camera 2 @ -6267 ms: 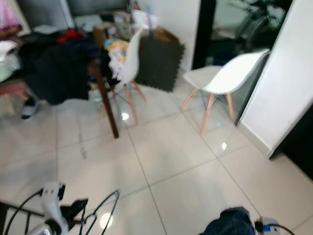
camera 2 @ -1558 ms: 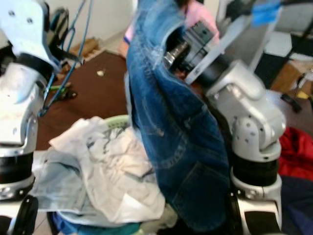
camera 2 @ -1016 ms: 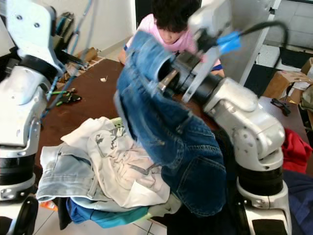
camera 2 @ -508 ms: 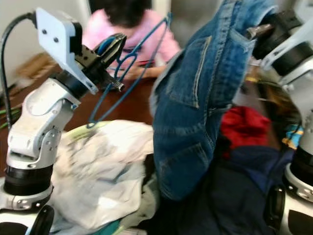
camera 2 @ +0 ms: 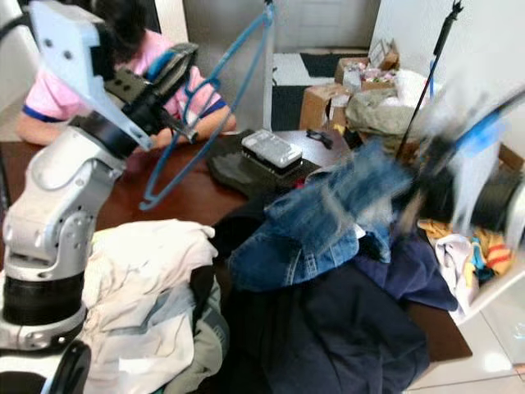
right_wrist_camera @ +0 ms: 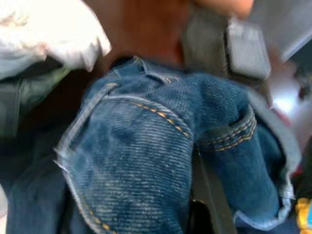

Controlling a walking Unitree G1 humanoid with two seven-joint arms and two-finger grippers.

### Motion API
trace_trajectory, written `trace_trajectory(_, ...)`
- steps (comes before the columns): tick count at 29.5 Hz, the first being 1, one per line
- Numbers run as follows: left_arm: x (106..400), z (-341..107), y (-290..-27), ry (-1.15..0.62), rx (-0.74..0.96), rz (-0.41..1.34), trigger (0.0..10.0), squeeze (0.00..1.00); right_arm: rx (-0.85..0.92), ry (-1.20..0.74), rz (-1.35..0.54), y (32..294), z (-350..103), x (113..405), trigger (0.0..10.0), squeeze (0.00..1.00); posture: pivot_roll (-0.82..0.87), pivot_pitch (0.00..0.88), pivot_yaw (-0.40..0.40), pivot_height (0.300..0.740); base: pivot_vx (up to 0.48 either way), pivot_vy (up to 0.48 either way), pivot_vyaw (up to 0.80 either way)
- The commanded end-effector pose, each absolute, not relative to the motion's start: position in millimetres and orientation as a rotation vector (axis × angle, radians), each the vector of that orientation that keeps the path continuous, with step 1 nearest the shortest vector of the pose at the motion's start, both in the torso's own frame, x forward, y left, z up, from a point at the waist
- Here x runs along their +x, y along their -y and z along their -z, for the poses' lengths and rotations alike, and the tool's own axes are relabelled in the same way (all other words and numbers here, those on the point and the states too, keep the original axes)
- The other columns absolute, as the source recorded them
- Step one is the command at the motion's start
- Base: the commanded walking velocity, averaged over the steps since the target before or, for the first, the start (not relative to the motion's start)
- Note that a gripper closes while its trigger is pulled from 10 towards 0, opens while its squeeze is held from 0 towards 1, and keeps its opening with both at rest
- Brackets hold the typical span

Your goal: Hang hanger

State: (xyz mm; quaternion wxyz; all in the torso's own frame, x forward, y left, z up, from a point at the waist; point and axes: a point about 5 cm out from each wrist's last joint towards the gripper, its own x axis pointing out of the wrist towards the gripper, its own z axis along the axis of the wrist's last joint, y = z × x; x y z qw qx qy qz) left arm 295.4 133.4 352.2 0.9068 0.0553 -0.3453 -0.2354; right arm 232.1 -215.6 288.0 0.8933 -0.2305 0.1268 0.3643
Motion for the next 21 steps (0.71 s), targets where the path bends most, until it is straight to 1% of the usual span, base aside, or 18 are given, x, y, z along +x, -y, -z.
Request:
trace_trajectory(1, 292.9, -354.2, -132.5, 0.715, 0.090, 0.515, 10.0, 0.00, -0.500, -0.376, -0.664, 225.7, -271.0, 237.8, 10.0, 0.00, 0.01, 0.085, -0.039, 0.740, 0.000, 0.000, 0.00)
trace_trajectory(2, 292.9, -354.2, -132.5, 0.715, 0.090, 0.515, 10.0, 0.00, -0.500, -0.376, -0.664, 225.7, -271.0, 237.8, 10.0, 0.00, 0.01, 0.085, -0.039, 0.740, 0.000, 0.000, 0.00)
trace_trajectory(3, 292.3, -354.2, -131.3, 0.713, 0.073, 0.534, 10.0, 0.00, -0.506, -0.420, -0.663, 227.0, -262.8, 237.4, 10.0, 0.44, 0.01, 0.084, -0.040, 0.740, 0.000, 0.000, 0.00)
trace_trajectory(4, 292.3, -354.2, -131.3, 0.713, 0.073, 0.534, 10.0, 0.00, -0.506, -0.420, -0.663, 227.0, -262.8, 237.4, 10.0, 0.44, 0.01, 0.084, -0.040, 0.740, 0.000, 0.000, 0.00)
trace_trajectory(5, 291.5, -354.1, -130.1, 0.710, 0.063, 0.559, 10.0, 0.00, -0.528, -0.473, -0.667, 228.1, -253.2, 235.6, 10.0, 1.00, 0.01, 0.082, -0.041, 0.740, 0.000, 0.000, 0.00)
trace_trajectory(7, 291.5, -354.1, -130.1, 0.710, 0.063, 0.559, 10.0, 0.00, -0.528, -0.473, -0.667, 228.1, -253.2, 235.6, 10.0, 1.00, 0.01, 0.082, -0.041, 0.740, 0.000, 0.000, 0.00)
trace_trajectory(8, 290.7, -353.4, -130.4, 0.702, 0.074, 0.585, 10.0, 0.00, -0.568, -0.513, -0.656, 231.4, -244.8, 235.0, 10.0, 1.00, 0.01, 0.082, -0.041, 0.740, 0.000, 0.000, 0.00)
trace_trajectory(9, 290.7, -353.4, -130.4, 0.702, 0.074, 0.585, 10.0, 0.00, -0.568, -0.513, -0.656, 231.4, -244.8, 235.0, 10.0, 1.00, 0.01, 0.082, -0.041, 0.740, 0.000, 0.000, 0.00)
trace_trajectory(11, 291.8, -352.9, -134.7, 0.688, 0.080, 0.599, 10.0, 0.00, -0.581, -0.526, -0.646, 234.8, -240.8, 233.8, 10.0, 1.00, 0.01, 0.080, -0.041, 0.740, 0.000, 0.000, 0.00)
trace_trajectory(12, 292.2, -352.3, -143.0, 0.658, 0.097, 0.650, 10.0, 0.00, -0.578, -0.521, -0.638, 240.5, -242.3, 231.8, 10.0, 1.00, 0.01, 0.078, -0.038, 0.740, 0.000, 0.000, 0.00)
trace_trajectory(14, 292.2, -352.3, -143.0, 0.658, 0.097, 0.650, 10.0, 0.00, -0.578, -0.521, -0.638, 240.5, -242.3, 231.8, 10.0, 1.00, 0.01, 0.078, -0.038, 0.740, 0.000, 0.000, 0.00)
trace_trajectory(15, 290.9, -352.4, -150.7, 0.631, 0.108, 0.716, 10.0, 0.00, -0.572, -0.511, -0.615, 250.3, -247.1, 229.2, 10.0, 1.00, 0.01, 0.077, -0.038, 0.740, 0.000, 0.000, 0.00)
trace_trajectory(17, 290.9, -352.4, -150.7, 0.631, 0.108, 0.716, 10.0, 0.00, -0.572, -0.511, -0.615, 250.3, -247.1, 229.2, 10.0, 1.00, 0.01, 0.077, -0.038, 0.740, 0.000, 0.000, 0.00)
trace_trajectory(18, 288.5, -352.2, -156.6, 0.606, 0.126, 0.784, 10.0, 0.00, -0.583, -0.531, -0.564, 267.1, -252.2, 224.8, 10.0, 1.00, 0.01, 0.075, -0.039, 0.740, 0.000, 0.000, 0.00)
trace_trajectory(19, 288.5, -352.2, -156.6, 0.606, 0.126, 0.784, 10.0, 0.00, -0.583, -0.531, -0.564, 267.1, -252.2, 224.8, 10.0, 1.00, 0.01, 0.075, -0.039, 0.740, 0.000, 0.000, 0.00)
trace_trajectory(20, 283.5, -351.7, -159.9, 0.581, 0.149, 0.880, 10.0, 0.00, -0.613, -0.552, -0.448, 294.7, -262.2, 221.3, 10.0, 1.00, 0.01, 0.073, -0.043, 0.740, 0.000, 0.000, 0.00)
trace_trajectory(21, 283.5, -351.7, -159.9, 0.581, 0.149, 0.880, 10.0, 0.00, -0.613, -0.552, -0.448, 294.7, -262.2, 221.3, 10.0, 1.00, 0.01, 0.073, -0.043, 0.740, 0.000, 0.000, 0.00)
